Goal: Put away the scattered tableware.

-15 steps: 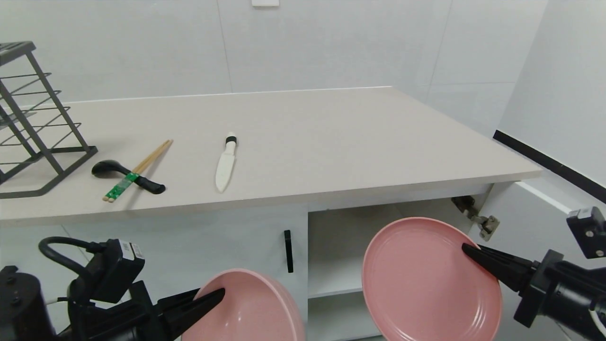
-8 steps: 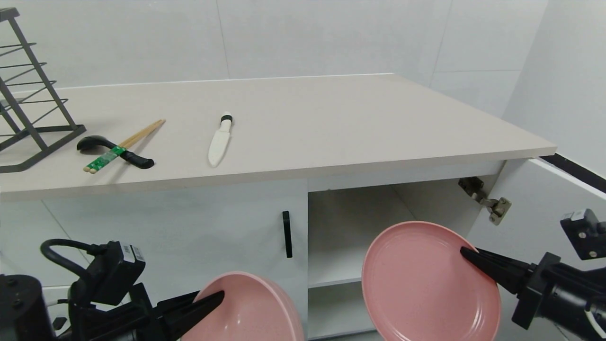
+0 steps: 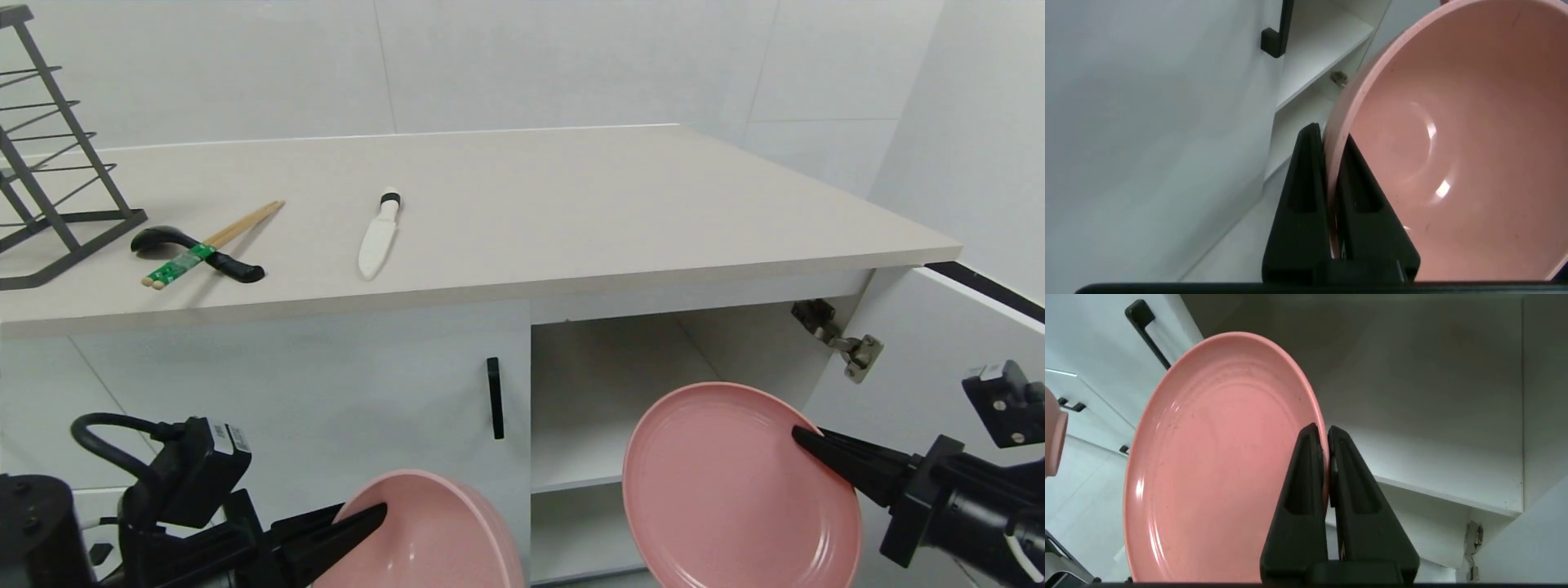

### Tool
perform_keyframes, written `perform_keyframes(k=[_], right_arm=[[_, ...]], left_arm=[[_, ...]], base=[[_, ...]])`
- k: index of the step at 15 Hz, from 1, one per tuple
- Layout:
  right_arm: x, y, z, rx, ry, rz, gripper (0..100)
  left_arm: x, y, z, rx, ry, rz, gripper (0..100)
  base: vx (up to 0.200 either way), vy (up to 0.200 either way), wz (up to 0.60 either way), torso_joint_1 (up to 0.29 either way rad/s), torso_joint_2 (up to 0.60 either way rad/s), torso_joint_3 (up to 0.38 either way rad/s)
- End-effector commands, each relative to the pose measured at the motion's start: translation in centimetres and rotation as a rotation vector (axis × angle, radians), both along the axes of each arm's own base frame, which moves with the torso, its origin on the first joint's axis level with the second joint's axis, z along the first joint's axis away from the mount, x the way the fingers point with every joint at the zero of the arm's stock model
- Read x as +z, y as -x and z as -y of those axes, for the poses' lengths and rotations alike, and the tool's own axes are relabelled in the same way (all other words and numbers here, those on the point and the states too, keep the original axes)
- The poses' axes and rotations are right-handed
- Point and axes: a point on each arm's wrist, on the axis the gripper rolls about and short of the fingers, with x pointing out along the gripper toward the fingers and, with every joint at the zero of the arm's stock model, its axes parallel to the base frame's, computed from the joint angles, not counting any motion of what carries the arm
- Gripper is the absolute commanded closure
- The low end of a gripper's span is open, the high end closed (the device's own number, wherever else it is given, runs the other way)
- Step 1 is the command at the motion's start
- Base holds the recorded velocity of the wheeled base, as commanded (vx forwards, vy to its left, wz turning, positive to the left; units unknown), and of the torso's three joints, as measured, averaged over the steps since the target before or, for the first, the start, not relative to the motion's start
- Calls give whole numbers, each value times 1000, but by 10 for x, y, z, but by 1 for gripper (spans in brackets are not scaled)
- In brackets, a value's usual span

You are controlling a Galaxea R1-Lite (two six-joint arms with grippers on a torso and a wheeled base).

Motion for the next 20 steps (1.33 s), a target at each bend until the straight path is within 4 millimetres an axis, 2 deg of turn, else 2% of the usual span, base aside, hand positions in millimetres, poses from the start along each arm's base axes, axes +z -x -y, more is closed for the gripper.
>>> perform_keyframes(k=[1, 3, 4, 8, 11, 18, 20], right_arm=[[0, 0, 0, 0, 0, 0, 100], [0, 0, 0, 0, 1, -3, 100], [0, 0, 0, 0, 1, -3, 100], [0, 0, 0, -1, 0, 0, 100], [0, 0, 1, -5, 0, 0, 100], [-5, -4, 0, -8, 9, -24, 100], [-12, -13, -2, -14, 18, -51, 100]], left_arm=[[0, 0, 0, 1, 2, 2, 100], [1, 0, 0, 1, 3, 4, 100], [0, 0, 0, 1, 2, 2, 100], [0, 0, 0, 2, 2, 2, 100], [0, 0, 0, 4, 2, 0, 100], [-5, -4, 2, 10, -15, -30, 100], [-8, -6, 3, 9, -28, -45, 100]], base=[[0, 0, 0, 0, 0, 0], [0, 0, 0, -99, 35, -94], [0, 0, 0, -471, 95, -417], [0, 0, 0, -704, 77, -602], [0, 0, 0, -614, 15, -388], [0, 0, 0, -85, 77, -78], [0, 0, 0, 0, 0, 0]])
